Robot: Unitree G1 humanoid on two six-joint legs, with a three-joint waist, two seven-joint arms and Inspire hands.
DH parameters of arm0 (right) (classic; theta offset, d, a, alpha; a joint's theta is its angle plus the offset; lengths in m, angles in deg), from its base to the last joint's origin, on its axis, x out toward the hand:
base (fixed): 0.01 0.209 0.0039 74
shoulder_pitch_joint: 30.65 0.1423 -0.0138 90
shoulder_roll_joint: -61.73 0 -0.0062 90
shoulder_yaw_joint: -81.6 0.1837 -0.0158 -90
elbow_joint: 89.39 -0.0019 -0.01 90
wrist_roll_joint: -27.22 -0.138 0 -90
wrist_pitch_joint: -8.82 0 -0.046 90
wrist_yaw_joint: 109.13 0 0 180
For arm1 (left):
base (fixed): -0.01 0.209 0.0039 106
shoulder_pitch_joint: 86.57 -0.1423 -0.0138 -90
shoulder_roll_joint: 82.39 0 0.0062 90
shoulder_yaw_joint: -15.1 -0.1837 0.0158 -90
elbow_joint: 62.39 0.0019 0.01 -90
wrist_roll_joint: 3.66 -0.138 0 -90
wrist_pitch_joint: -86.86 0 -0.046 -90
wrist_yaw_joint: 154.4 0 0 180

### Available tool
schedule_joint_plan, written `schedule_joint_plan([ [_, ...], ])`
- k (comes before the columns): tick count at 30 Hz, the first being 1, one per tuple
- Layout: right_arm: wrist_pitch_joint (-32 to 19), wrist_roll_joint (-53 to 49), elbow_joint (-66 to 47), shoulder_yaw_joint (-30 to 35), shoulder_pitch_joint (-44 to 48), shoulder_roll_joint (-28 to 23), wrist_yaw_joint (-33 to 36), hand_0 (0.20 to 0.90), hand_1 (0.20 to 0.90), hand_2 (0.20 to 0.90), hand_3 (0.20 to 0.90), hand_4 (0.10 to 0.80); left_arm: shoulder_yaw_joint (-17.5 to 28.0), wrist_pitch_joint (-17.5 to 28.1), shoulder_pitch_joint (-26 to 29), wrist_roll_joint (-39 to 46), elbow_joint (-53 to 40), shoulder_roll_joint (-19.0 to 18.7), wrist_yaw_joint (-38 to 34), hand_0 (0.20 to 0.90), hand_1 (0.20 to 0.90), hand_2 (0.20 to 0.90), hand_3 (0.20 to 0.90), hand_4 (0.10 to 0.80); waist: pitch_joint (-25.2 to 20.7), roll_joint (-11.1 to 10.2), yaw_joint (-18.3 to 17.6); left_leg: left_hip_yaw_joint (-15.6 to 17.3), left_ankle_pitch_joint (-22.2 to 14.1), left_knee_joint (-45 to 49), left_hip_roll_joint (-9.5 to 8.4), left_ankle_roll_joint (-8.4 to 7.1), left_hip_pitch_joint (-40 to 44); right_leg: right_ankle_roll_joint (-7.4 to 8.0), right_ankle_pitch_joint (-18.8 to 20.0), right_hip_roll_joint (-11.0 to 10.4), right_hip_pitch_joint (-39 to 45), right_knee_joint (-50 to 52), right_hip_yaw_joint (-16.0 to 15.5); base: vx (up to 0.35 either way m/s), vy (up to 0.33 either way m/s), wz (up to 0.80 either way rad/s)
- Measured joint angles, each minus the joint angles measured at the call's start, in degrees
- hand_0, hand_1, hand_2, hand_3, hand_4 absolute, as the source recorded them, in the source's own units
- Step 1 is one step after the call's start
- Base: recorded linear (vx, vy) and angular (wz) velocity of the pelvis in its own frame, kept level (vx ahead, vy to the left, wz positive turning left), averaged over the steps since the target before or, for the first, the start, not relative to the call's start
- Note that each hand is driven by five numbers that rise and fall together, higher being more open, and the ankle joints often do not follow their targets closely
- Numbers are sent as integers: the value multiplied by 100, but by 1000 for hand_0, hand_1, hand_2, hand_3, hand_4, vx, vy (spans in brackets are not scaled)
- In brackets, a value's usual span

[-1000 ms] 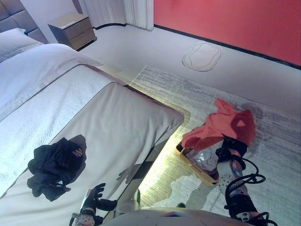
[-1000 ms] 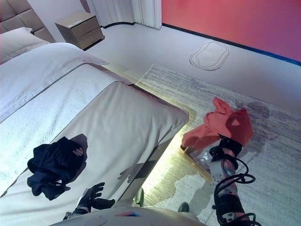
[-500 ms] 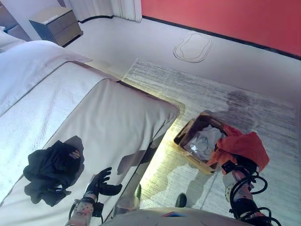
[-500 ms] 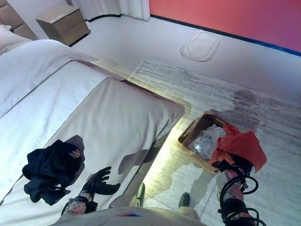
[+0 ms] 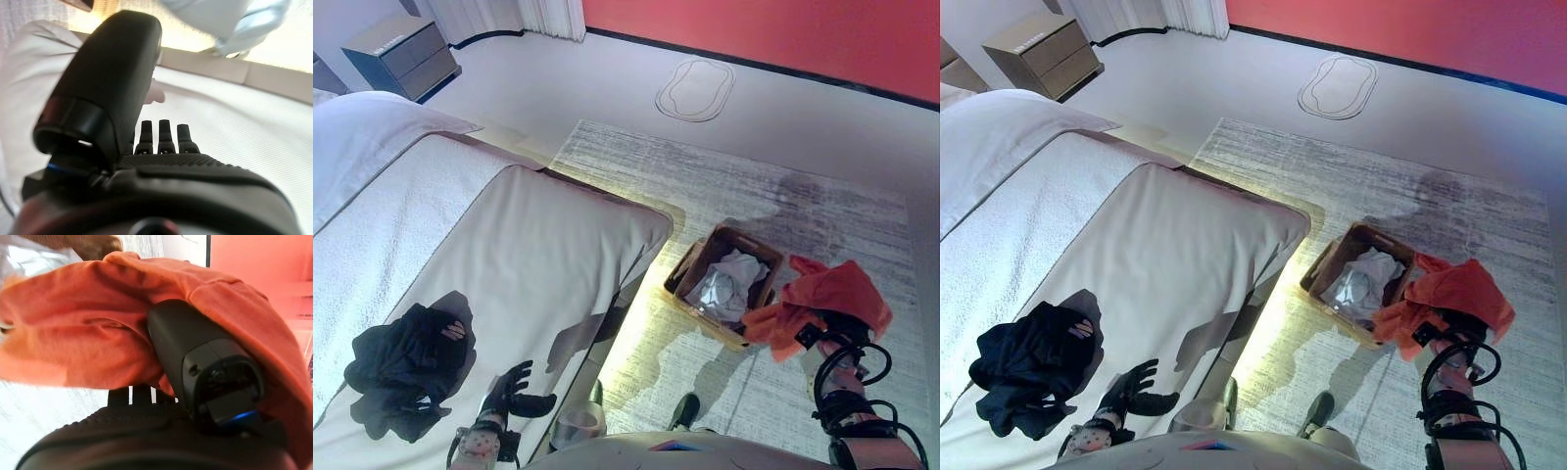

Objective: Pick up the clothes from the bed and place them into the basket

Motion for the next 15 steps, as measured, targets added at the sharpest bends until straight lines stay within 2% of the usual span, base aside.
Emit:
schedule_joint_plan([
  [3, 53, 27, 66, 1, 121, -179, -86, 300, 300, 300, 200, 100, 2, 25, -29, -31, 18, 35, 44, 900, 900, 900, 900, 800, 15, 65, 116, -39, -7, 147, 2, -7, -13, -3, -1, -37, 68, -1, -13, 11, -4, 5],
  [5, 119, 74, 175, 1, 418, -327, -217, 300, 300, 300, 200, 100, 4, 90, -22, -51, 16, 106, 57, 900, 900, 900, 900, 800, 67, 223, 178, -96, -106, 256, 1, -43, -34, 30, -23, -53, 120, -1, -44, 12, -8, 9],
  [9, 234, 206, 248, -13, 746, -409, -405, 300, 300, 300, 200, 100, 2, 148, -6, -126, 11, 116, 142, 900, 900, 900, 900, 800, 80, 394, 268, -203, -121, 266, -16, -52, -129, 27, -23, -74, 81, 0, -144, 18, 7, 13],
  [15, 369, 246, 250, -24, 775, -409, -397, 300, 300, 300, 200, 100, 2, 147, -29, -129, 16, 116, 176, 900, 900, 900, 900, 800, 73, 427, 452, -279, -112, 271, -72, -47, -159, 25, -20, -104, 90, 0, -220, 55, 4, 8],
])
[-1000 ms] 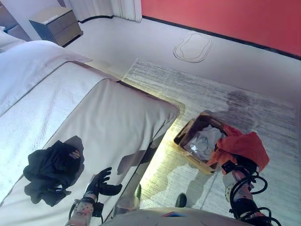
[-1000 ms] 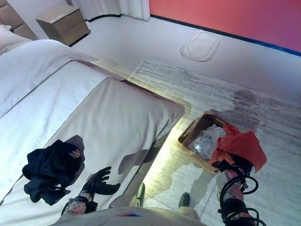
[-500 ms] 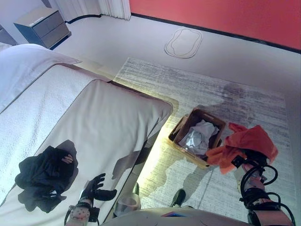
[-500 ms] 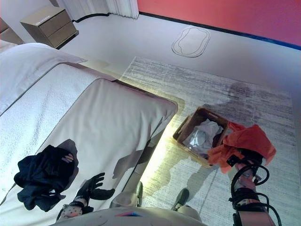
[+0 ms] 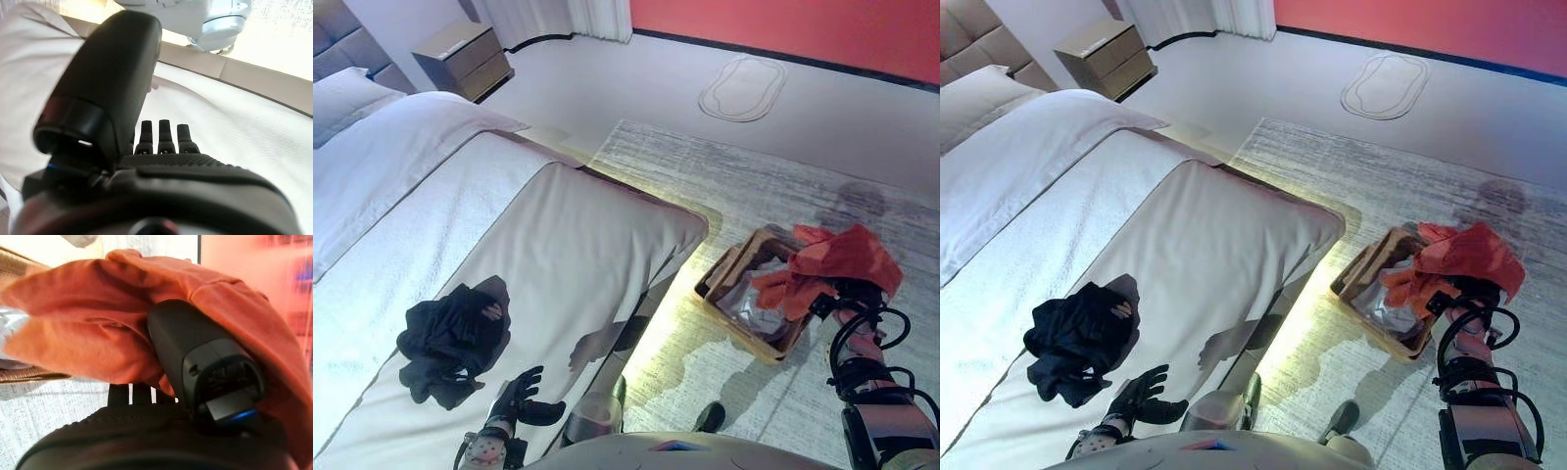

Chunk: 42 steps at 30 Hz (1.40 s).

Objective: Pick up the clothes from the bed and place them into the basket

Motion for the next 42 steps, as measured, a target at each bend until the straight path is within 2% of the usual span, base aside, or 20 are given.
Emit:
schedule_joint_plan([
  [12, 122, 8, 186, 14, 92, -117, 35, 300, 300, 300, 200, 100, -8, 111, 45, 4, 0, 3, 37, 900, 900, 900, 900, 800, 236, -14, 17, -77, -26, 151, -15, -22, -79, -21, -20, -40, 38, 0, -94, 6, 3, 2],
  [13, 165, 8, 198, 14, 95, -176, 37, 460, 460, 460, 387, 287, -11, 111, 49, 4, -3, 3, 39, 900, 900, 900, 900, 800, 238, -10, 6, -123, -37, 152, -24, -34, -120, -21, -20, -49, 18, 0, -121, 3, 11, 12],
  [14, 215, 8, 199, 14, 100, -243, 43, 900, 900, 900, 900, 800, -9, 112, 52, 5, -2, 0, 39, 900, 900, 900, 900, 800, 252, 4, 9, -146, -24, 149, -31, -15, -138, -21, -19, -53, 10, 0, -130, 7, 12, 10],
  [26, 362, 4, 322, 18, 604, -515, -25, 900, 900, 900, 900, 800, -10, 112, 15, 47, 43, 15, 90, 900, 900, 900, 900, 800, 351, 182, 49, -161, 0, 199, -37, 5, -147, -27, -17, -62, 31, 0, -134, -4, 10, 1],
  [42, 450, 4, 320, 16, 652, -516, -325, 900, 900, 900, 900, 800, -6, 110, 52, 52, 62, 59, 134, 900, 900, 900, 900, 800, 356, 179, 50, -180, 0, 169, -39, 6, -140, -28, -15, -54, 40, 1, -157, 0, 0, 0],
])
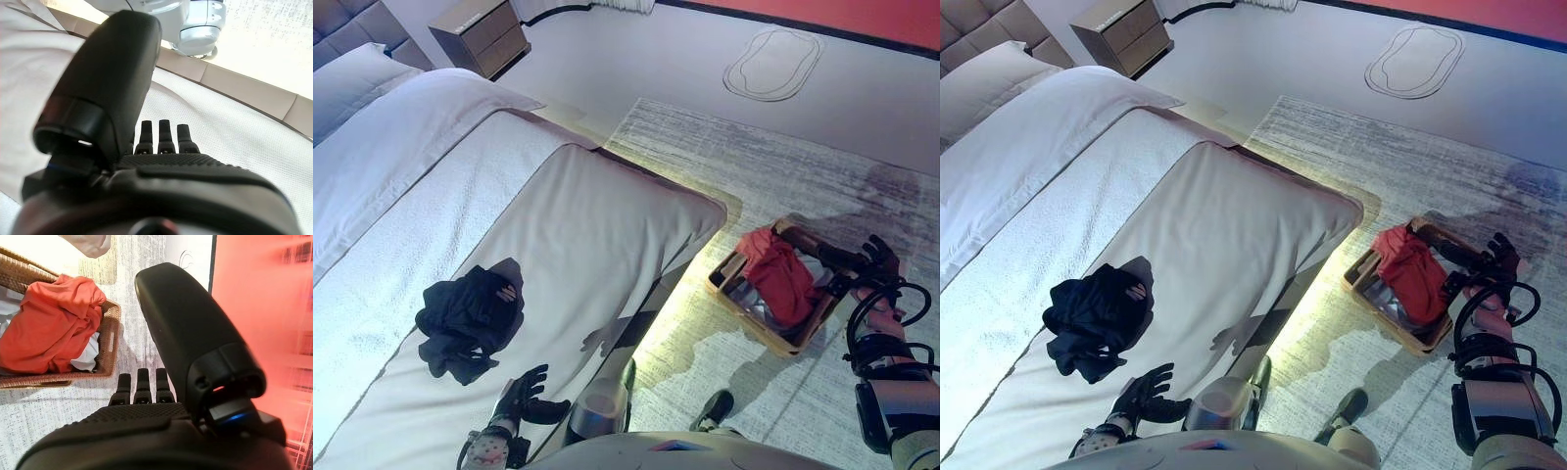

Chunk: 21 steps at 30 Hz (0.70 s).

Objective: Pick up the clothes from the bed and place them into the basket

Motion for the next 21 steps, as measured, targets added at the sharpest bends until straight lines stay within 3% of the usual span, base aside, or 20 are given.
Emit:
schedule_joint_plan([
  [6, 13, 5, -6, -233, -22, 130, -442, 900, 900, 900, 900, 800, 230, 0, 3, 106, 1, 50, 20, 900, 900, 900, 900, 800, 6, -96, 8, -69, 0, -1, 5, 0, 67, 6, 4, 11, 119, 24, -83, -35, -6, 6],
  [12, 90, 149, -126, -780, -31, 484, -866, 900, 900, 900, 900, 800, 705, -23, 118, 397, 172, 46, -50, 900, 900, 900, 900, 800, -105, -383, 264, -382, -4, 64, -5, -26, 70, -17, -52, 22, 309, 29, -338, -7, -88, 25],
  [15, 96, 331, -131, -1066, -15, 641, -979, 900, 900, 900, 900, 800, 964, -38, 196, 392, 363, 56, -64, 900, 900, 900, 900, 800, -195, -477, 528, -658, -9, 103, -67, -84, -5, 29, -107, 19, 463, 29, -621, -9, 11, 48],
  [18, 99, 624, -130, -1223, -18, 648, -1155, 900, 900, 900, 900, 800, 1118, -76, 240, 274, 659, 30, -143, 900, 900, 900, 900, 800, -226, -508, 666, -841, -88, 66, -91, -251, -97, 121, -195, -17, 705, 32, -1118, -55, 199, 87],
  [19, 99, 632, -131, -1252, -13, 655, -1229, 900, 900, 900, 900, 800, 1122, -172, 264, 146, 791, -37, -215, 900, 900, 900, 900, 800, -255, -562, 700, -632, -150, 71, -50, -158, -171, 129, -200, -25, 737, 32, -1298, -92, 305, 95],
  [20, 103, 646, -159, -1281, -4, 660, -1354, 900, 900, 900, 900, 800, 1122, -316, 345, 16, 950, -147, -280, 900, 900, 900, 900, 800, -266, -670, 685, -109, -270, 136, 66, -6, -274, 138, -181, -76, 758, 31, -1596, -79, 304, 117],
  [21, 108, 705, -199, -1278, -28, 659, -1476, 900, 900, 900, 900, 800, 1121, -523, 384, -82, 1070, -231, -364, 900, 900, 900, 900, 800, -260, -786, 548, 768, -314, 253, 168, -4, -370, 111, -193, -174, 839, 47, -1949, -48, 302, 151],
])
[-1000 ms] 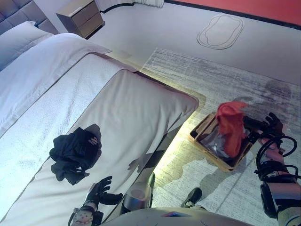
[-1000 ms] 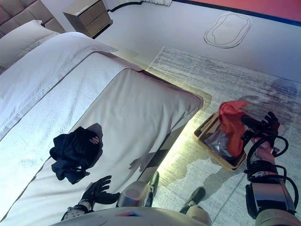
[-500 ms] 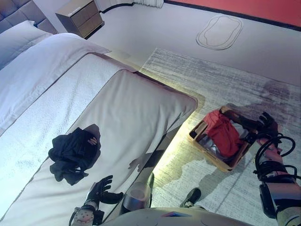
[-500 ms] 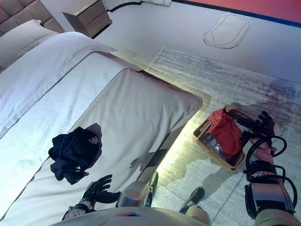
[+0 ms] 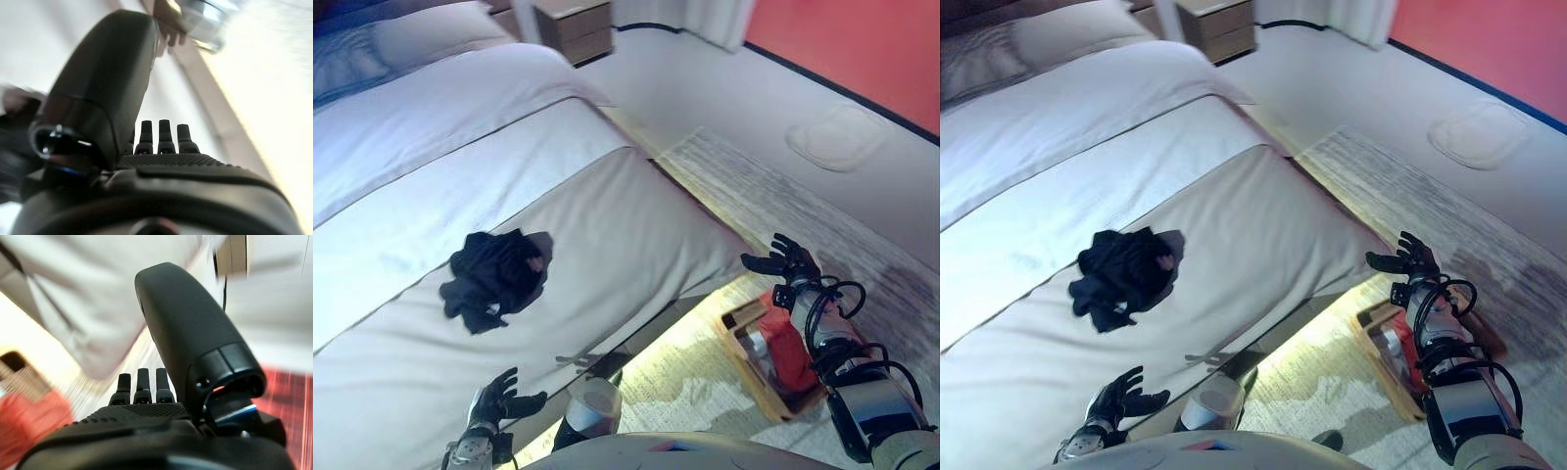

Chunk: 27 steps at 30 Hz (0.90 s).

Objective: Pick up the clothes from the bed and place them into the basket

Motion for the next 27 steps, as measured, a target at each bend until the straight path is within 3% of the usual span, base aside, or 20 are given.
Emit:
schedule_joint_plan([
  [1, 3, 96, 0, 13, -17, -24, -94, 900, 900, 900, 900, 800, -11, -176, -36, -56, 25, -1, -97, 900, 900, 900, 900, 800, -13, -11, -248, 709, 2, 62, 70, 4, -22, -46, -124, -60, 146, 80, -303, 18, 304, 160],
  [2, 1, 181, 3, 72, -60, -38, -188, 900, 900, 900, 900, 800, -98, -321, -62, -105, 39, 11, -177, 900, 900, 900, 900, 800, -53, 9, -368, 857, 77, 3, 50, 119, 43, 72, -284, -116, 254, 235, -478, 55, 263, 118],
  [4, 0, 254, 6, 85, -86, -32, -377, 900, 900, 900, 900, 800, -207, -454, -89, -125, 25, 13, -265, 900, 900, 900, 900, 800, -142, -10, -376, 869, 311, -181, -42, 245, 159, 253, -394, -210, 282, 466, -498, 91, 239, 45],
  [6, -4, 442, -22, 95, -90, 28, -636, 900, 900, 900, 900, 800, -312, -593, -65, -174, -51, 42, -419, 900, 900, 900, 900, 800, -197, -34, -490, 815, 525, -418, -160, 416, 292, 328, -431, -378, 277, 854, -444, 104, 279, 36],
  [8, 23, 605, -24, 93, -184, 59, -743, 900, 900, 900, 900, 800, -403, -609, 44, -148, -71, 124, -574, 900, 900, 900, 900, 800, -343, -28, -684, 633, 678, -595, -365, 606, 321, 348, -440, -630, 233, 1356, -103, 170, 400, 74],
  [10, 61, 616, -26, 152, -433, 29, -734, 900, 900, 900, 900, 800, -533, -609, 248, -143, -69, 224, -617, 900, 900, 900, 900, 800, -427, 79, -891, 515, 719, -637, -529, 701, 374, 351, -442, -1058, 112, 2431, 212, 105, 244, 128],
  [11, 82, 620, -24, 142, -641, 13, -700, 900, 900, 900, 900, 800, -722, -606, 417, -146, -125, 228, -643, 900, 900, 900, 900, 800, -452, 98, -1029, 346, 707, -658, -609, 883, 458, 329, -429, -1356, -104, 3342, 691, -3, 3, 142],
  [12, 92, 622, -23, 99, -753, 48, -695, 900, 900, 900, 900, 800, -847, -606, 465, -147, -225, 199, -686, 900, 900, 900, 900, 800, -470, 82, -1085, 50, 686, -727, -687, 914, 508, 334, -434, -1446, -282, 3807, 1054, 7, -132, 167],
  [13, 88, 629, 16, 36, -937, 160, -693, 900, 900, 900, 900, 800, -1123, -603, 563, -151, -472, 113, -781, 900, 900, 900, 900, 800, -511, 67, -1206, -326, 748, -782, -706, 977, 486, 353, -664, -1275, -572, 4114, 1754, 50, -156, 145],
  [15, 93, 640, 151, -165, -1028, 330, -706, 900, 900, 900, 900, 800, -1263, -603, 680, -142, -696, 81, -863, 900, 900, 900, 900, 800, -493, 123, -1298, -773, 757, -775, -650, 998, 440, 391, -795, -778, -851, 3615, 2360, 72, -344, 138],
  [16, 87, 615, 170, -246, -1056, 426, -699, 900, 900, 900, 900, 800, -1362, -597, 744, -146, -681, 78, -933, 900, 900, 900, 900, 800, -483, 185, -1360, -1174, 812, -810, -595, 936, 404, 378, -812, -306, -937, 2873, 2626, 107, -410, 136],
  [18, 41, 564, 168, -399, -1074, 433, -714, 900, 900, 900, 900, 800, -1384, -593, 796, -172, -651, 60, -988, 900, 900, 900, 900, 800, -485, 158, -1592, -1640, 785, -868, -557, 928, 241, 378, -797, 286, -965, 1388, 3122, 84, -282, 149],
  [20, -51, 522, 167, -440, -1018, 439, -700, 900, 900, 900, 900, 800, -1416, -592, 797, -204, -557, -63, -1039, 900, 900, 900, 900, 800, -434, -114, -1603, -1783, 786, -857, -636, 945, -23, 226, -538, 485, -1145, 269, 3664, 28, -209, 128],
  [21, -81, 516, 171, -510, -997, 438, -684, 900, 900, 900, 900, 800, -1440, -589, 800, -204, -449, -151, -1061, 900, 900, 900, 900, 800, -445, -296, -1695, -1786, 768, -839, -683, 912, -167, 220, -171, 516, -1094, 41, 3801, 89, -139, 113],
  [22, -80, 518, 204, -525, -921, 442, -686, 900, 900, 900, 900, 800, -1447, -601, 790, -203, -349, -223, -1074, 900, 900, 900, 900, 800, -400, -449, -1674, -1601, 740, -844, -647, 847, -209, 77, 52, 507, -1127, -20, 3693, 139, -132, 108],
  [24, -82, 528, 270, -529, -778, 420, -665, 900, 900, 900, 900, 800, -1423, -607, 622, -202, -204, -209, -1091, 900, 900, 900, 900, 800, -274, -433, -1674, -1463, 708, -674, -458, 762, -300, 56, 24, 641, -935, -19, 3398, 150, -141, 73],
  [27, -121, 557, 177, -588, -777, 457, -684, 900, 900, 900, 900, 800, -1392, -583, 166, -220, -255, -150, -1221, 900, 900, 900, 900, 800, -266, -485, -1452, -1503, 727, -763, -357, 580, -89, -31, -141, 776, -674, -19, 3287, 99, -67, 35],
])
